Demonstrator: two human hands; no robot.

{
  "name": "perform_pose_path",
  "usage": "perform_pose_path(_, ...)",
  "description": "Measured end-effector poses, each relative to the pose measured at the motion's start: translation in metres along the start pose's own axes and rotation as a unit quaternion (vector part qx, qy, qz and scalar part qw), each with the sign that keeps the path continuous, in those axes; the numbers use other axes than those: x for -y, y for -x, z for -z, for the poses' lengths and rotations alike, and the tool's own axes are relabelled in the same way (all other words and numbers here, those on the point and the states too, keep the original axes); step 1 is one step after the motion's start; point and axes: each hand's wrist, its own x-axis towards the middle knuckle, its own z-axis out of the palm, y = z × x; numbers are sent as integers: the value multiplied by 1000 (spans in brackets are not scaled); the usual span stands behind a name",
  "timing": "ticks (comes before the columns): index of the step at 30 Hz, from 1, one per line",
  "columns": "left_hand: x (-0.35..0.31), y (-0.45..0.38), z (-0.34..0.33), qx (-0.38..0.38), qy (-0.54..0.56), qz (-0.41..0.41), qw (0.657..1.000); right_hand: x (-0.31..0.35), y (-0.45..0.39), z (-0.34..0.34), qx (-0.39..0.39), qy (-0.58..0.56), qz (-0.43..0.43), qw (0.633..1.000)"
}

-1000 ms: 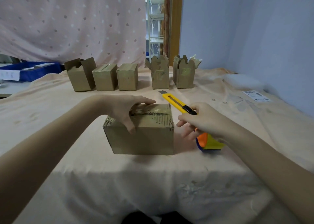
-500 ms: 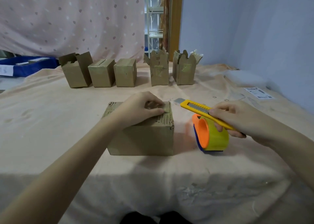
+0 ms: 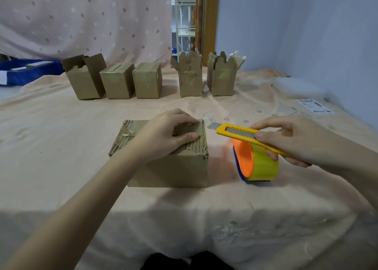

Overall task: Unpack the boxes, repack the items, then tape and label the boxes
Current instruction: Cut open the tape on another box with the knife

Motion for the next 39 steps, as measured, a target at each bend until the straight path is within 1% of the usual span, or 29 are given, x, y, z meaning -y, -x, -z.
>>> perform_pose_path(5, -6, 4, 2, 9, -37, 20, 999, 1, -2, -3, 3, 10, 6, 1000)
perform_pose_path(8, -6, 4, 3, 20, -9, 42, 999, 2, -3, -4, 1, 19, 5, 1000)
perform_pose_path(12, -4, 0, 6, 55, 43, 69, 995, 5, -8, -2, 12, 35, 7, 999)
perform_pose_path(17, -3, -3, 6, 59, 29, 54, 996, 7, -15, -1, 27, 7, -9, 1000)
perform_pose_path(20, -1, -1, 5, 55, 16, 48, 997, 3, -19, 5, 59, -24, -25, 998)
perform_pose_path(23, 0, 3, 6, 65, 0, 32, 997, -4, -28, 14, 101, -53, -58, 992)
perform_pose_path(27, -4, 3, 5, 83, -49, 27, 995, -6, -38, 23, 138, -54, -87, 985)
perform_pose_path(29, -4, 2, 5, 82, -51, 26, 995, -5, -40, 26, 152, -46, -89, 983)
perform_pose_path(34, -4, -1, 3, 72, -48, 24, 996, 1, -41, 25, 145, -12, -62, 987)
perform_pose_path(39, -3, -2, 3, 70, -44, 28, 996, -3, -35, 19, 126, -23, -49, 991)
